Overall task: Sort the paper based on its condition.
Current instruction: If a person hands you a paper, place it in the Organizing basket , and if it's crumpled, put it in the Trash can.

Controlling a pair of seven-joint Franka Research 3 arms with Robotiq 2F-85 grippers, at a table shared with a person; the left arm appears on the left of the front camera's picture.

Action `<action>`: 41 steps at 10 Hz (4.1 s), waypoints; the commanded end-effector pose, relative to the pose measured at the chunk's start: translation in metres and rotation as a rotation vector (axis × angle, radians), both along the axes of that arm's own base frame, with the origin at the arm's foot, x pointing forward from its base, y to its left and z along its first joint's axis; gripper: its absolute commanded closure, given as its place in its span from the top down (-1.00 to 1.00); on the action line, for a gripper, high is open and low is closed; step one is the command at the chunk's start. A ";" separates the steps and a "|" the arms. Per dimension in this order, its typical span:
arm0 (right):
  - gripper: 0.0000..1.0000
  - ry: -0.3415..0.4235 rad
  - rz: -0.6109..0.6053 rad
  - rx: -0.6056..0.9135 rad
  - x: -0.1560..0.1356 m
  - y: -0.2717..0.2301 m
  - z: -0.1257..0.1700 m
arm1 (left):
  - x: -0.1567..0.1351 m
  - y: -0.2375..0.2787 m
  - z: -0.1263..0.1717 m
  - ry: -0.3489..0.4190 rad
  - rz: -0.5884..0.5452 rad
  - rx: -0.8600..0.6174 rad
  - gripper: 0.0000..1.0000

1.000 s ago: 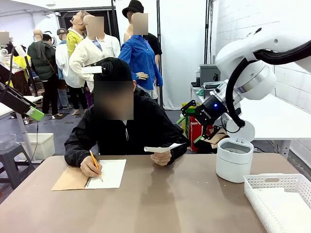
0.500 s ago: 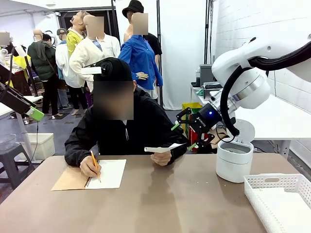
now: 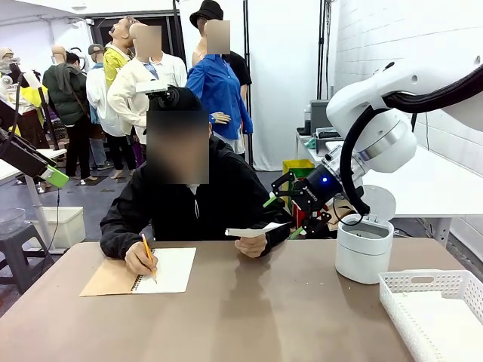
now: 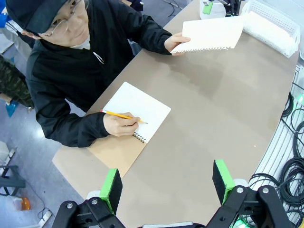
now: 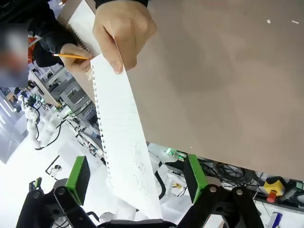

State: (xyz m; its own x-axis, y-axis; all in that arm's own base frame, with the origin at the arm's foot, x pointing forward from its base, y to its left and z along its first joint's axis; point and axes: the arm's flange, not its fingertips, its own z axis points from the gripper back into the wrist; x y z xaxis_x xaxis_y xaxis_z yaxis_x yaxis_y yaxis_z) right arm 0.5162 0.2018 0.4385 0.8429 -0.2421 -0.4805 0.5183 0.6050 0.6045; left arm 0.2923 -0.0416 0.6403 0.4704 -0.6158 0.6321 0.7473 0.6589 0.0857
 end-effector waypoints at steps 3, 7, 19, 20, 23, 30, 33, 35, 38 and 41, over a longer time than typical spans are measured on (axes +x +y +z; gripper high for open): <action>1.00 0.021 0.016 0.080 0.001 0.011 -0.020 | 0.000 0.001 0.000 0.001 0.002 -0.005 1.00; 0.83 -0.003 0.039 0.139 0.003 0.018 -0.039 | 0.000 0.001 0.000 0.001 0.002 -0.005 1.00; -1.00 -0.001 0.014 0.204 0.007 0.018 -0.045 | 0.000 0.001 0.000 0.001 0.002 -0.005 1.00; -1.00 -0.007 0.007 0.222 0.005 0.020 -0.046 | 0.000 0.001 0.000 0.001 0.002 -0.005 1.00; -1.00 -0.010 0.022 0.257 0.002 0.020 -0.040 | 0.000 0.001 0.000 0.001 0.002 -0.005 1.00; -1.00 -0.059 0.037 0.237 -0.015 0.023 0.019 | 0.000 0.001 0.000 0.001 0.002 -0.005 1.00; -1.00 -0.103 0.071 0.223 -0.015 0.025 0.027 | 0.000 0.001 0.000 0.001 0.002 -0.005 1.00; -1.00 -0.215 0.146 0.167 -0.021 0.024 0.039 | 0.000 0.001 0.000 0.001 0.002 -0.005 1.00; -1.00 -0.438 0.345 -0.010 -0.047 0.002 0.081 | 0.000 0.001 0.000 0.001 0.002 -0.005 1.00; -1.00 -0.555 0.435 -0.128 -0.079 -0.055 0.105 | 0.000 0.001 0.000 0.001 0.002 -0.005 1.00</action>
State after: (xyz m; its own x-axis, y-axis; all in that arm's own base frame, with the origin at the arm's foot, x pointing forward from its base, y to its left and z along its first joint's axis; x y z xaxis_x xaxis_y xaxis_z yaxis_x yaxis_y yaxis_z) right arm 0.4491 0.1691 0.5522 0.9885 0.1511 0.0089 -0.1227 0.7659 0.6312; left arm 0.2923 -0.0418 0.6402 0.4703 -0.6160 0.6319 0.7474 0.6588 0.0859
